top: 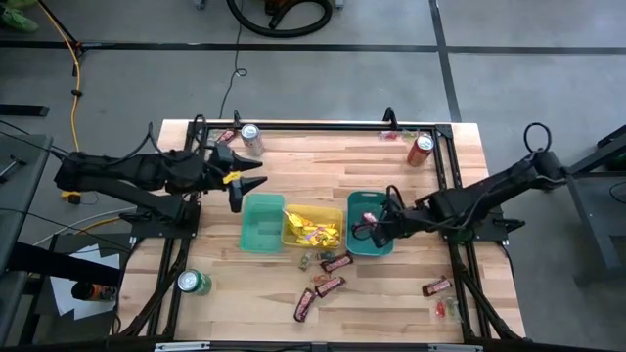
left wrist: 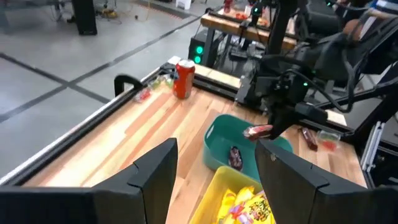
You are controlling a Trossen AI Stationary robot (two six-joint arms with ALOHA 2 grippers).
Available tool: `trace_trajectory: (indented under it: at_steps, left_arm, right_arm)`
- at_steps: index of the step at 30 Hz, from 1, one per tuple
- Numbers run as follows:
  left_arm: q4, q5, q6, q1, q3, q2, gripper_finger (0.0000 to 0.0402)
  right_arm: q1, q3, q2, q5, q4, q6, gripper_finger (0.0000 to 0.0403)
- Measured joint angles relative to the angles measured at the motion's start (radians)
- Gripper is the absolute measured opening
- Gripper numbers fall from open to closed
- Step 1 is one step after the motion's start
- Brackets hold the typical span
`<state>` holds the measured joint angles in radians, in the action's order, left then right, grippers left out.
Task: Sort candy
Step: Put the brown chocolate bar into the blue bin
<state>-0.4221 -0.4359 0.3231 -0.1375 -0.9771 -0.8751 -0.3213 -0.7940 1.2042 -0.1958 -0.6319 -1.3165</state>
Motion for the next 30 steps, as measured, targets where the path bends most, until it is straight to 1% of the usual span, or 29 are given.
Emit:
trace_trajectory:
  at_steps: [4,8,11,13,15,17,19,21,25,28,30]
  left_arm:
    - [0.002,-0.003,0.024,0.000,0.000,-0.046,0.0204]
    - [0.017,-0.004,0.042,0.000,0.000,-0.092,0.0204]
    - [0.031,-0.003,0.070,0.000,0.000,-0.118,0.0204]
    - [0.043,-0.004,0.105,0.000,0.000,-0.127,0.0204]
    - [0.052,-0.006,0.147,0.005,-0.006,-0.134,0.0204]
    - [0.011,-0.023,0.189,0.024,-0.047,-0.150,0.0202]
    - [-0.094,-0.050,0.219,0.063,-0.116,-0.175,0.0199]
    - [-0.255,-0.067,0.255,0.127,-0.212,-0.218,0.0193]
    - [-0.640,-0.070,0.306,0.320,-0.388,-0.329,0.0181]
    - [-0.845,-0.072,0.322,0.493,-0.426,-0.399,0.0175]
    - [-0.905,-0.061,0.320,0.614,-0.417,-0.438,0.0175]
  right_arm:
    - [0.001,-0.010,0.007,0.007,-0.035,0.014,0.0086]
    - [0.014,-0.050,0.007,0.005,-0.105,0.113,0.0153]
    - [0.025,-0.096,0.007,0.005,-0.145,0.232,0.0202]
    - [0.036,-0.138,0.007,0.005,-0.171,0.331,0.0227]
    - [0.048,-0.186,0.007,-0.011,-0.196,0.416,0.0244]
    - [0.059,-0.236,0.006,-0.053,-0.220,0.479,0.0254]
    - [0.068,-0.282,0.006,-0.107,-0.250,0.543,0.0256]
    - [0.080,-0.321,0.006,-0.149,-0.268,0.612,0.0256]
    - [0.113,-0.358,0.006,-0.162,-0.270,0.718,0.0256]
    - [0.138,-0.356,0.006,-0.160,-0.259,0.774,0.0256]
    - [0.154,-0.355,0.006,-0.158,-0.261,0.780,0.0256]
